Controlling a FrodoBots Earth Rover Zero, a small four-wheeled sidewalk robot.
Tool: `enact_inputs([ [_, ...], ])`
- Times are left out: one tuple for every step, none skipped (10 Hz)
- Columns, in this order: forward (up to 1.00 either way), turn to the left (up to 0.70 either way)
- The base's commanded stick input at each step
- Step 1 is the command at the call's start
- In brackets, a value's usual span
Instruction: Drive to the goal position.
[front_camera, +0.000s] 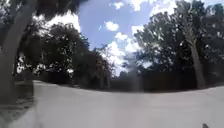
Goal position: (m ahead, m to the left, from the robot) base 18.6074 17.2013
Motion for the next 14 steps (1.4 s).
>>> enact_inputs([
  [0.85, 0.34],
  [0.85, 0.34],
  [0.85, 0.34],
  [0.85, 0.34],
  [0.85, 0.34],
  [0.85, 0.34],
  [0.85, 0.26],
  [0.85, 0.0],
  [0.85, 0.0],
  [0.85, 0.0],
  [0.85, 0.0],
  [0.85, 0.0],
  [0.85, 0.0],
  [0.85, 0.0],
])
